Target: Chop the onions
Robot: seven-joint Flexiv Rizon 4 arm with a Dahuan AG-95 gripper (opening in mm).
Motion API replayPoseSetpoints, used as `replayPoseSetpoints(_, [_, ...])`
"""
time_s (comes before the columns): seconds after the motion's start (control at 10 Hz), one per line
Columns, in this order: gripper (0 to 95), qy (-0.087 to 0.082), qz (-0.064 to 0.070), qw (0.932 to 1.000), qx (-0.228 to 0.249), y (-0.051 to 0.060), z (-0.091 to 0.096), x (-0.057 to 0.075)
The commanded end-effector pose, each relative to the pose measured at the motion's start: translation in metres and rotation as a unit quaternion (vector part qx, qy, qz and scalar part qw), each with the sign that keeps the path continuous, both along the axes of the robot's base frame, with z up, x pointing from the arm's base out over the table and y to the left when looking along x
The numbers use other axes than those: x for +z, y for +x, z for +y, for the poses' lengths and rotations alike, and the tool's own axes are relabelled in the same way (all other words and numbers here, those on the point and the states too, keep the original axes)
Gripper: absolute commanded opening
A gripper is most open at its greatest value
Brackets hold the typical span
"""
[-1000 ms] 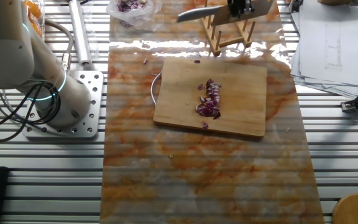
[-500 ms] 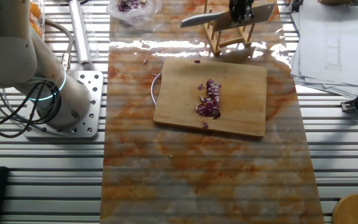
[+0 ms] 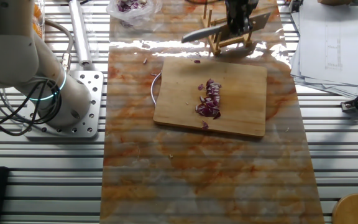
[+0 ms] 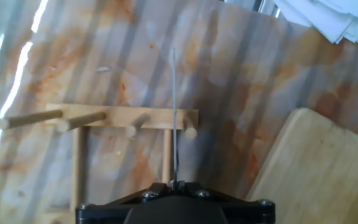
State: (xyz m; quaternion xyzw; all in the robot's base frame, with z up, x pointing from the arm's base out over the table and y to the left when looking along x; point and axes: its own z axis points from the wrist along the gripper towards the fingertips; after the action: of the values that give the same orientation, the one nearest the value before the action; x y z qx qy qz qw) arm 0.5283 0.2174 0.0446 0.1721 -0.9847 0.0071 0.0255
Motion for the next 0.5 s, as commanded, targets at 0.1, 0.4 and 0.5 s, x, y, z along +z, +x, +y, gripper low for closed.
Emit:
replayPoseSetpoints(0.1, [19.0, -0.001, 0.003, 1.0000, -0.002, 0.0006, 0.0009, 0.0000])
replayPoseSetpoints(0.4, [38.0, -0.002, 0.000, 1.0000, 0.003, 0.0007, 0.0011, -0.0002])
replayPoseSetpoints(0.5, [38.0, -0.004, 0.000, 1.0000, 0.001, 0.0000, 0.0006, 0.0020])
